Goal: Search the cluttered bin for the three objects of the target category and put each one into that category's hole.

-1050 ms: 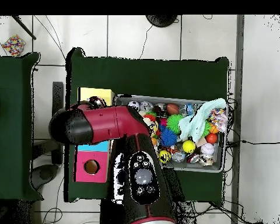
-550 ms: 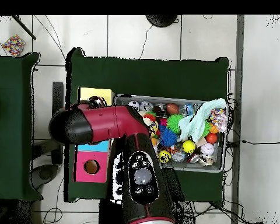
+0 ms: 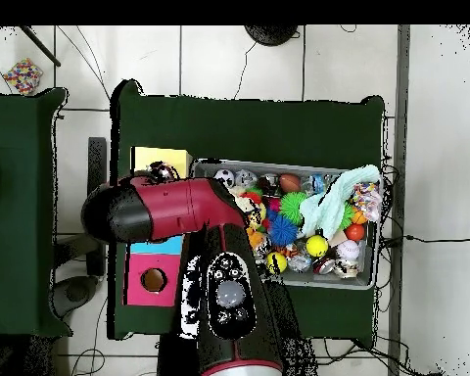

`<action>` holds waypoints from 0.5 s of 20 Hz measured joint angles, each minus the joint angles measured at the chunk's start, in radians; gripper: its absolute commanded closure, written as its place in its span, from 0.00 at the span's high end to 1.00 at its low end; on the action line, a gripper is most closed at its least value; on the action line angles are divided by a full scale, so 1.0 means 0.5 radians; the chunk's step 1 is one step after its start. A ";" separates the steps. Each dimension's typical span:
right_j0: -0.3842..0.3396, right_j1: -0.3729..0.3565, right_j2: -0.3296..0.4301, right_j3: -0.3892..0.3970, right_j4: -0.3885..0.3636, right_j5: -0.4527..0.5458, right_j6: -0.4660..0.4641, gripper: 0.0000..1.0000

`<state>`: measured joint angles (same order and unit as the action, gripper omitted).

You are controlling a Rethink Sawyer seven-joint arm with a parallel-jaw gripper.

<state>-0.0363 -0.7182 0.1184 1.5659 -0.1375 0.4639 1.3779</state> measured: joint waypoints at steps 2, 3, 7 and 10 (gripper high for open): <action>0.008 0.010 -0.008 0.000 -0.002 0.000 0.000 0.00; 0.019 0.026 -0.018 0.000 -0.003 0.000 0.000 0.00; 0.030 0.058 -0.028 0.000 -0.006 0.000 0.000 0.00; 0.030 0.065 -0.028 0.000 -0.006 0.000 0.000 0.00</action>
<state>-0.0213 -0.6859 0.1042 1.5659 -0.1406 0.4639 1.3779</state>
